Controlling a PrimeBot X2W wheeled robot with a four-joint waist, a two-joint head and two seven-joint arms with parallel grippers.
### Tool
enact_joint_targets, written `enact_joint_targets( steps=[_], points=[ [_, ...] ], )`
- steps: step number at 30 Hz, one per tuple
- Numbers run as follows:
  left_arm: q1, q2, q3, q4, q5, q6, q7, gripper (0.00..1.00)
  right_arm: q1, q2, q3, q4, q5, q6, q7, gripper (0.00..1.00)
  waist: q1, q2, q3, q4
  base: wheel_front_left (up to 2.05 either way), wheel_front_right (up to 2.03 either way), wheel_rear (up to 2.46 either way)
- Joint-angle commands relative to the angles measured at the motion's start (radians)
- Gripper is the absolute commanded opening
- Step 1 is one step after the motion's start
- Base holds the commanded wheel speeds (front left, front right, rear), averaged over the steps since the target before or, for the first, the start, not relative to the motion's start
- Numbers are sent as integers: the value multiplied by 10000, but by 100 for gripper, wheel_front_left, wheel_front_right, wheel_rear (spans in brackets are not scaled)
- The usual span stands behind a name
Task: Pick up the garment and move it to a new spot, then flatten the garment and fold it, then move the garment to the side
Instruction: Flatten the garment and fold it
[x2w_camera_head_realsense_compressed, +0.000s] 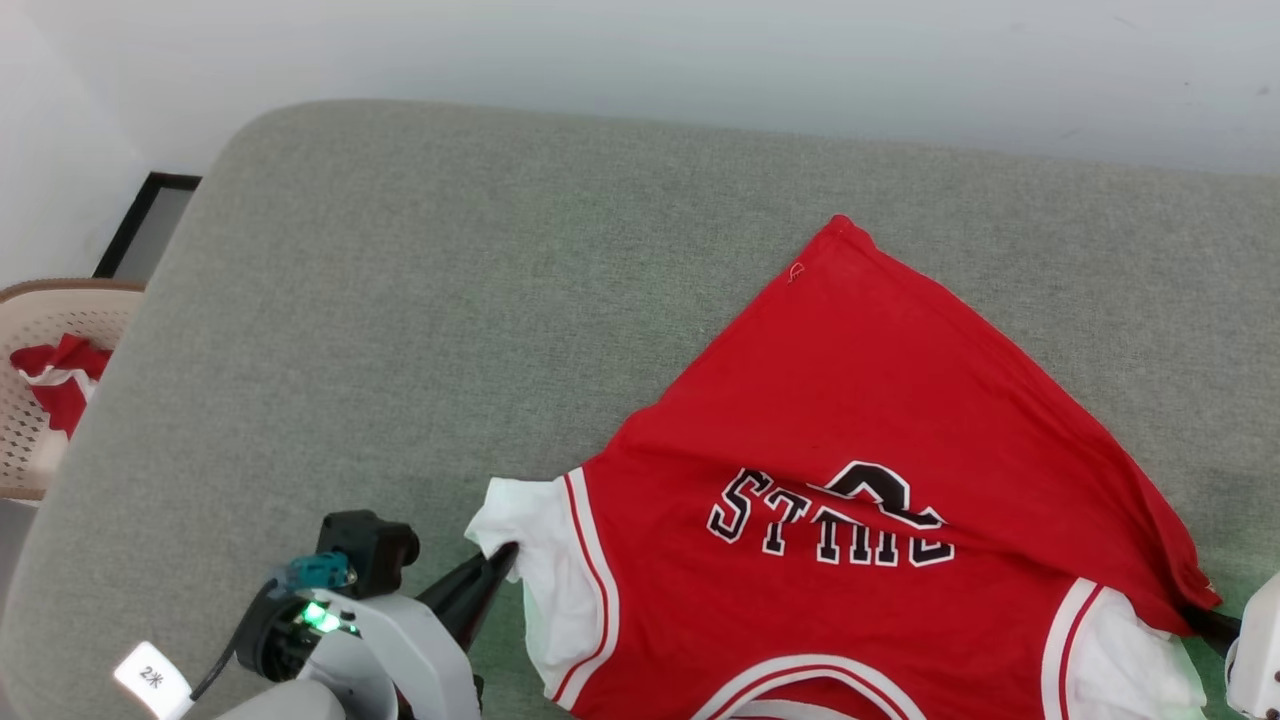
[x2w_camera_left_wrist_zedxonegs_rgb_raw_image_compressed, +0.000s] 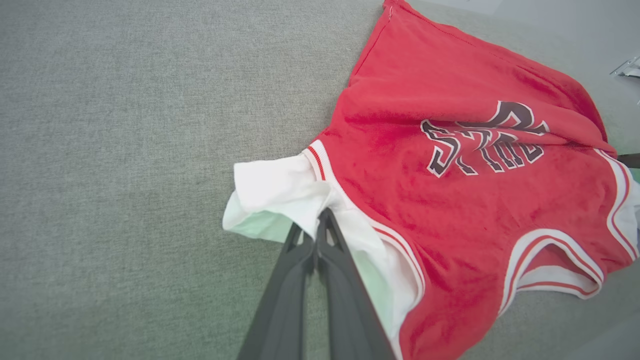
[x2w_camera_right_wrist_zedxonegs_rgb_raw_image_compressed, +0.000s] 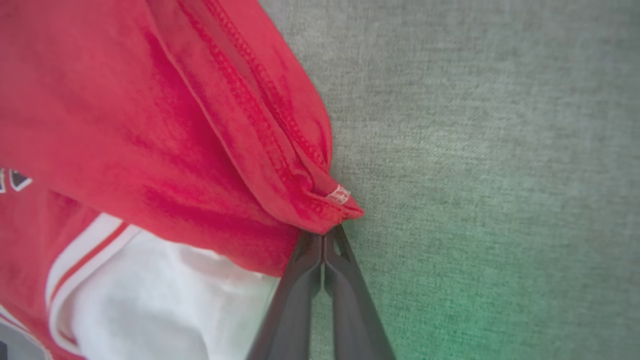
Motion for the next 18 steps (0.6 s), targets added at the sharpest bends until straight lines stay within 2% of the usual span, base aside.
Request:
enact_joint_targets(
  steps=[1, 7, 9, 10, 11, 18],
  points=[
    [25, -35, 16, 12, -24, 47, -78, 0, 557, 228, 171, 465, -139, -17, 279, 0, 0, 0, 23, -12, 0, 0, 0],
    [-3, -102, 2, 53, -14, 38, -91, 0, 366, 398, 143, 1061, -387, -28, 78, 0, 0, 0, 55, -16, 0, 0, 0],
    [21, -107, 10, 70, -36, 42, -110, 0, 265, 381, 171, 1139, -401, -31, 82, 40, 0, 0, 32, -34, 0, 0, 0],
    [39, -106, 5, 77, -41, 54, -113, 0, 243, 369, 174, 1134, -389, -31, 134, 80, 0, 0, 14, -41, 0, 0, 0],
    [64, -104, 3, 78, -45, 65, -120, 0, 216, 347, 182, 1115, -376, -31, 210, 100, 0, 0, -7, -50, 0, 0, 0],
    [191, -92, 8, -6, -80, 160, -153, 0, 263, 171, -142, 566, -179, -49, 595, 100, 0, 0, -144, -147, 0, 0, 0]
  ],
)
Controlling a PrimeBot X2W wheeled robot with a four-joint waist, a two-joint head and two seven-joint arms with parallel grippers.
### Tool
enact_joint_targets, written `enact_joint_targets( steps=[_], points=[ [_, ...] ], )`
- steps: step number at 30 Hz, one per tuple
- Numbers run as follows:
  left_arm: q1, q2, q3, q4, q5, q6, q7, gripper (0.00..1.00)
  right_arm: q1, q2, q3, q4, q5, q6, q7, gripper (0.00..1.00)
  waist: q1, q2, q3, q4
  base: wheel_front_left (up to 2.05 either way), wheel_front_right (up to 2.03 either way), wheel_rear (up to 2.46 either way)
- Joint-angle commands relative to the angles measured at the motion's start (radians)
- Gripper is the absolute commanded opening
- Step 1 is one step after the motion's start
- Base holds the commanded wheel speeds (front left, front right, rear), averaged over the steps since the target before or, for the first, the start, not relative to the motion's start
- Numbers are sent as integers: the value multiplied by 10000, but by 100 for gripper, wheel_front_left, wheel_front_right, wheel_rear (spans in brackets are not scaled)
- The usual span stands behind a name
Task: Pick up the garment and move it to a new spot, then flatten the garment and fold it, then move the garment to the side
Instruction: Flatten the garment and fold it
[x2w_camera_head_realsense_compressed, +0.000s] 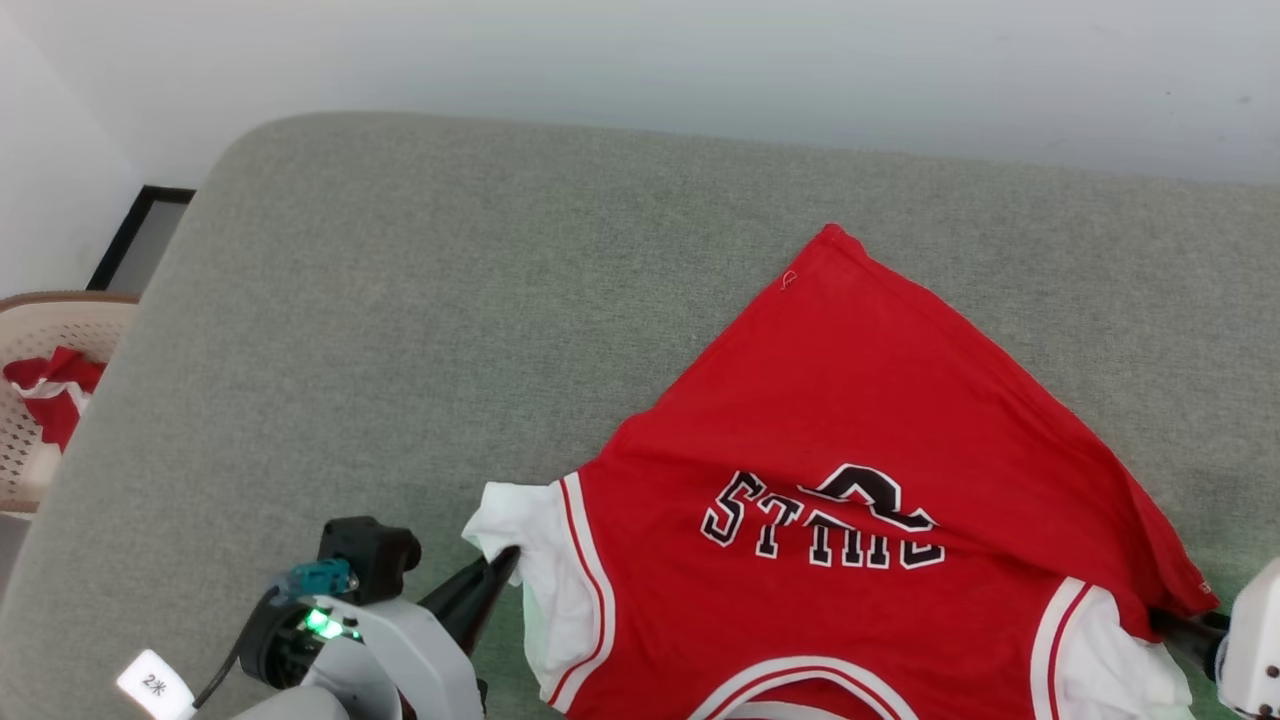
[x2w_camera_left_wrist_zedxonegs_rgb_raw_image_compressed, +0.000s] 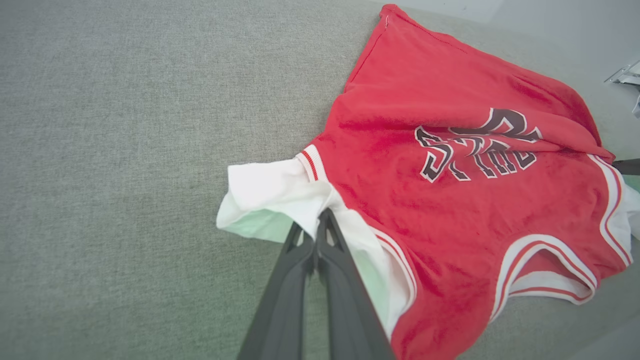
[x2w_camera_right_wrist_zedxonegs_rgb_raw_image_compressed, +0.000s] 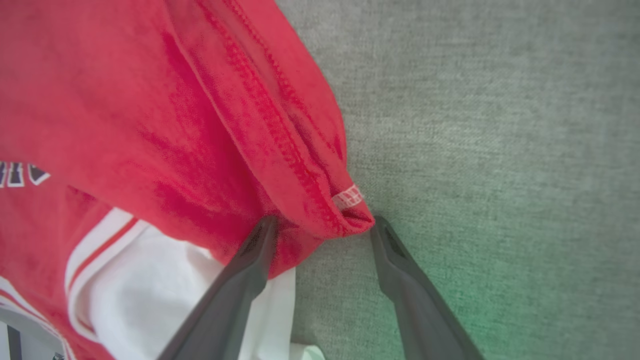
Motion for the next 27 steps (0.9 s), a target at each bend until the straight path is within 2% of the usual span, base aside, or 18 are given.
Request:
enact_joint_targets(
  steps=[1, 11, 16, 21, 27],
  points=[
    [100, -6, 3, -20, -18, 49, -10, 0, 518, -46, -97, 236, -46, -90, 234, 100, 0, -1, -31, -17, 0, 0, 0],
    [22, -150, -94, -226, 121, 92, 2, 0, 152, -34, -833, -2811, -205, -53, 940, 100, 0, -1, -59, 320, 0, 0, 0],
    [-233, -408, -205, -236, 275, -38, 49, 0, -859, -336, -408, -3852, -657, -53, 250, 100, 0, -1, 131, 827, 0, 0, 0],
    [-569, -786, -359, -162, 500, -240, 82, 0, -2371, -913, 808, -3375, -981, -53, -1112, 100, 0, -1, 409, 1493, 0, 0, 0],
    [-999, -1466, -583, 158, 724, -638, 46, 0, -4268, -1609, 2510, -1406, -931, -54, -2474, 100, 0, -1, 866, 2349, 0, 0, 0]
  ],
)
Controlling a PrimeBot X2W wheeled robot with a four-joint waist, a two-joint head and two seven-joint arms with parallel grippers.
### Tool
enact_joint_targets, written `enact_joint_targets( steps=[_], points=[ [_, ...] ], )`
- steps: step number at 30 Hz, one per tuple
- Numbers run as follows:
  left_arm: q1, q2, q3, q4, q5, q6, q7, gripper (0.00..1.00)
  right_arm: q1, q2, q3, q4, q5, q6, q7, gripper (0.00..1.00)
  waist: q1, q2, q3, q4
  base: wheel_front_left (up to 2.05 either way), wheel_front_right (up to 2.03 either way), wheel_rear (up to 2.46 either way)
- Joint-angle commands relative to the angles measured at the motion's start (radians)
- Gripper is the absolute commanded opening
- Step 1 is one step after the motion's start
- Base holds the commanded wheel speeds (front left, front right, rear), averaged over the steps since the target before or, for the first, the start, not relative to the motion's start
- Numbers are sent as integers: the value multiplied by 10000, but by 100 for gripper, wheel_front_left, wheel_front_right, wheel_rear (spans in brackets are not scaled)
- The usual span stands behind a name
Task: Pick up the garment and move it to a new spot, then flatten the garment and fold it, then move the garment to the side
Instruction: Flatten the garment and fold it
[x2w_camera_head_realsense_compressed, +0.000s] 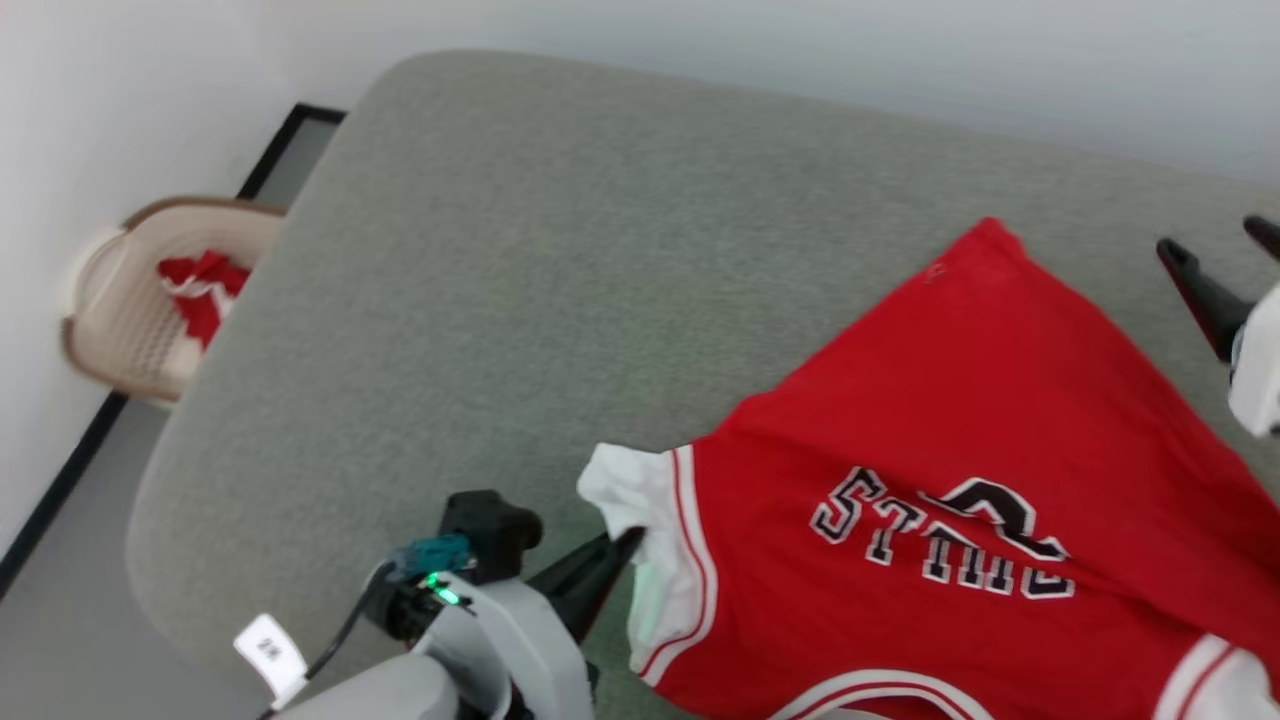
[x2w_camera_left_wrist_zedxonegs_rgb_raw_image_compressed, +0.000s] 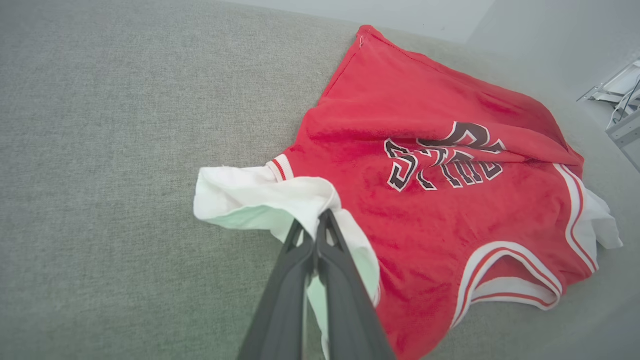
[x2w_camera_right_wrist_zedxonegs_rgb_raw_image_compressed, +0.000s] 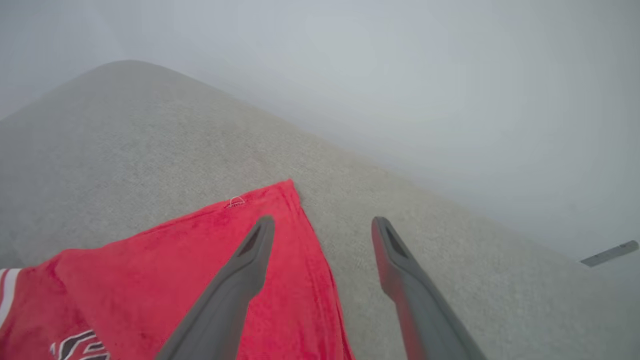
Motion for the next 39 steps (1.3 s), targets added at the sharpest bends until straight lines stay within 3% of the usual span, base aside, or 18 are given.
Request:
enact_joint_targets(
  steps=[1, 11, 22, 27, 29, 34, 39],
  points=[
    [-175, -161, -28, 91, 99, -142, -58, 0, -414, -192, 332, 439, 46, -9, -174, 100, 0, 0, 502, 684, 0, 0, 0],
    [-690, -1165, -306, 954, 300, -860, -259, 0, -2879, -738, 2852, 3803, 979, -9, 26, 100, 0, 0, 1152, 1674, 0, 0, 0],
    [-878, -1735, -189, 1599, 333, -1190, -765, 0, -5075, -664, 5065, 6416, 1740, -9, 1081, 100, 0, 0, 1979, 1871, 0, 0, 0],
    [-842, -1809, -150, 1797, 299, -1262, -880, 0, -5240, -627, 6078, 7364, 2245, -9, 2291, 100, 0, 0, 2065, 1871, 0, 0, 0],
    [-804, -1820, -135, 1879, 250, -1297, -909, 0, -5217, -663, 6385, 7671, 2373, -9, 2862, 0, 0, 0, 2059, 1860, 0, 0, 0],
    [-826, -1854, -133, 2084, 183, -1397, -901, 0, -5600, -735, 6463, 8038, 2672, -12, 2775, 0, 0, 0, 1978, 1839, 0, 0, 0],
    [-1187, -1677, -93, 2066, -142, -1937, -459, 0, -5824, -696, 6332, 8206, 2888, -12, 2213, 0, 0, 0, 1512, 1791, 0, 0, 0]
  ],
)
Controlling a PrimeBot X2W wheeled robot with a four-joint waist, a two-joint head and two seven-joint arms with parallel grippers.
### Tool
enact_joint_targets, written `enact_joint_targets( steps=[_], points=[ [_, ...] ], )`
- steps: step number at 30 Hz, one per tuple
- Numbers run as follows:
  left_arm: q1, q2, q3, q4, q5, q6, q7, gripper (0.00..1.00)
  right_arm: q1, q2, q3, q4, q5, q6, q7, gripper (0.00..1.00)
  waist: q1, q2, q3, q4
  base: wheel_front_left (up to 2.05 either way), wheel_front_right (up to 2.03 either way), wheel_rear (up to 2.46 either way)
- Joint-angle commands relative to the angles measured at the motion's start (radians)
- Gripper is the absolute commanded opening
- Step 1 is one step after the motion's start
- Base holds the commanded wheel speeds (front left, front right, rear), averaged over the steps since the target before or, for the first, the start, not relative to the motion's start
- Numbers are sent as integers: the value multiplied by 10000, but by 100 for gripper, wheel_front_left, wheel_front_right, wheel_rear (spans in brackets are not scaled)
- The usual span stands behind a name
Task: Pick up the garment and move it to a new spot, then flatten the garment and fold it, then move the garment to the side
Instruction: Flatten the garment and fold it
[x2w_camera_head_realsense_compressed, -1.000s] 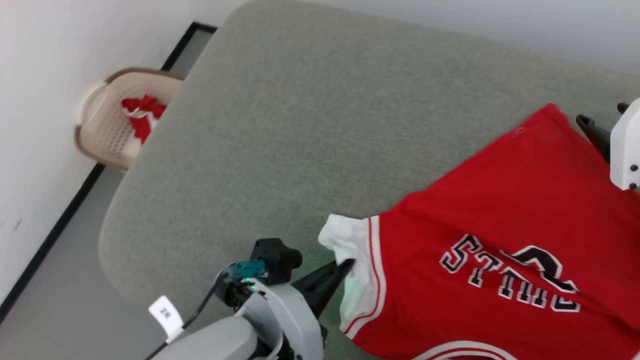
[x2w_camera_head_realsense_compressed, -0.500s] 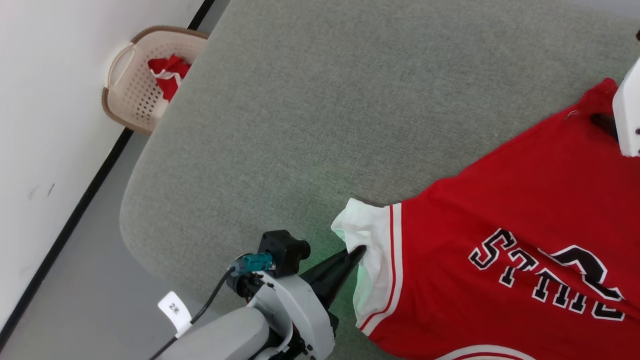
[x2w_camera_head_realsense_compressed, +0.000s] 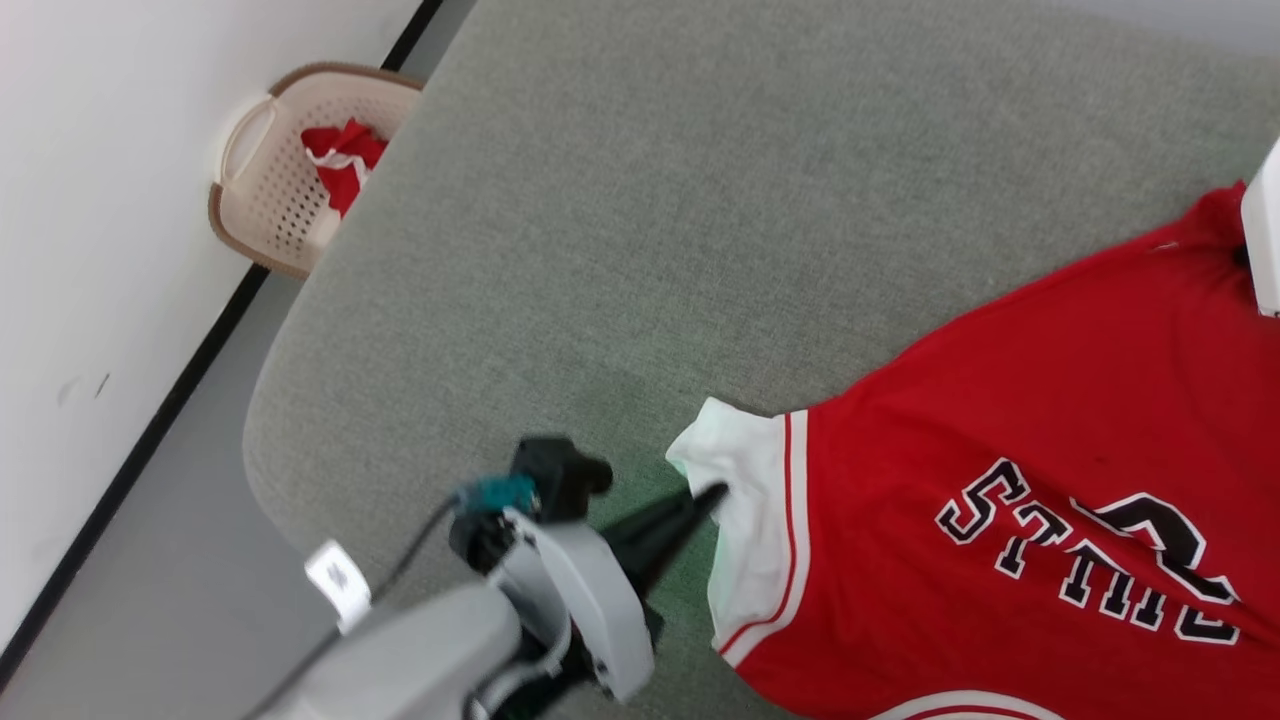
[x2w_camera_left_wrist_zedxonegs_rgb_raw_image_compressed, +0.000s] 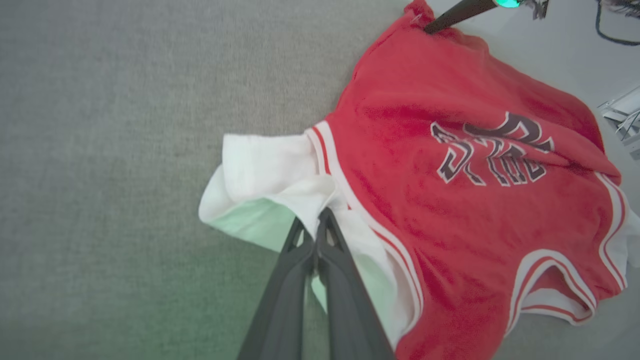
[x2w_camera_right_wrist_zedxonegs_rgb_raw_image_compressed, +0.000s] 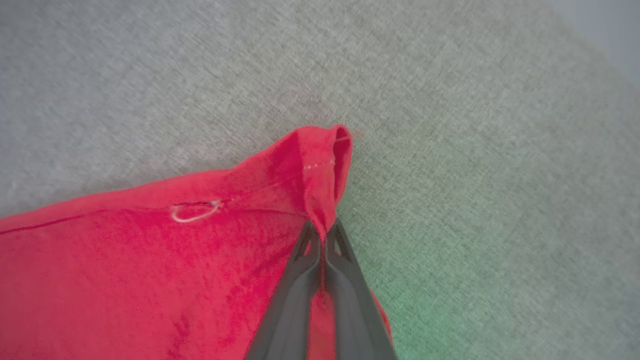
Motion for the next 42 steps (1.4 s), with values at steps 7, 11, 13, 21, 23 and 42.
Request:
enact_joint_targets(
  steps=[7, 11, 13, 21, 23, 42],
  points=[
    [-1608, 997, 494, -318, -354, -110, 1419, 0, -65, 186, -138, -142, 515, -12, -956, 0, 0, 0, -1353, -568, 0, 0, 0],
    [-2744, 1538, 753, -306, -257, -193, 2233, 0, -202, 416, -274, -596, 960, -12, -1714, 0, 0, 0, -1974, -1126, 0, 0, 0],
    [-3403, 1678, 828, -127, -172, -294, 2660, 0, -248, 474, -427, -762, 1286, -12, -2137, 0, 0, 0, -2297, -1397, 0, 0, 0],
    [-6118, 1548, 991, 1609, 348, -733, 3679, 0, -533, 757, -874, -991, 1845, -12, -3786, 0, 0, 0, -3475, -2477, 0, 0, 0],
    [-6694, 1477, 983, 2208, 417, -800, 3921, 0, -672, 897, -926, -899, 1791, -12, -4137, 0, 0, 0, -3721, -2760, 0, 0, 0],
    [-10032, 1239, 227, 4943, 701, -965, 3277, 0, -1607, 1575, -1799, -809, 1955, -12, -4737, 0, 0, 0, -4233, -4198, 0, 0, 0]
  ],
)
